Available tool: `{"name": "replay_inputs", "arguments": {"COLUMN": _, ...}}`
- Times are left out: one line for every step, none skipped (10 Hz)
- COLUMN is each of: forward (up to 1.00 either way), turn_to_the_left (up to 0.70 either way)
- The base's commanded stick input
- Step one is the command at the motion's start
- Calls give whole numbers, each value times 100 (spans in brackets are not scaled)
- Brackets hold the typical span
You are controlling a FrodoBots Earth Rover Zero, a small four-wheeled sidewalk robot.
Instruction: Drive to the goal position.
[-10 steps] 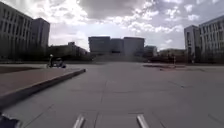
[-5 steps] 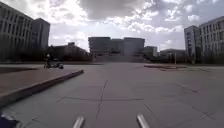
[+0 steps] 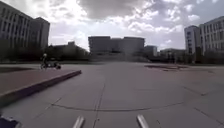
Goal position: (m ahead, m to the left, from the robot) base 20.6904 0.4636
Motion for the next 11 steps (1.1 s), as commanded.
{"name": "replay_inputs", "arguments": {"forward": 68, "turn_to_the_left": 0}}
{"name": "replay_inputs", "arguments": {"forward": 69, "turn_to_the_left": 0}}
{"name": "replay_inputs", "arguments": {"forward": 70, "turn_to_the_left": 0}}
{"name": "replay_inputs", "arguments": {"forward": 69, "turn_to_the_left": 0}}
{"name": "replay_inputs", "arguments": {"forward": 69, "turn_to_the_left": 0}}
{"name": "replay_inputs", "arguments": {"forward": 68, "turn_to_the_left": 0}}
{"name": "replay_inputs", "arguments": {"forward": 68, "turn_to_the_left": 0}}
{"name": "replay_inputs", "arguments": {"forward": 68, "turn_to_the_left": 0}}
{"name": "replay_inputs", "arguments": {"forward": 67, "turn_to_the_left": 0}}
{"name": "replay_inputs", "arguments": {"forward": 67, "turn_to_the_left": 0}}
{"name": "replay_inputs", "arguments": {"forward": 67, "turn_to_the_left": 0}}
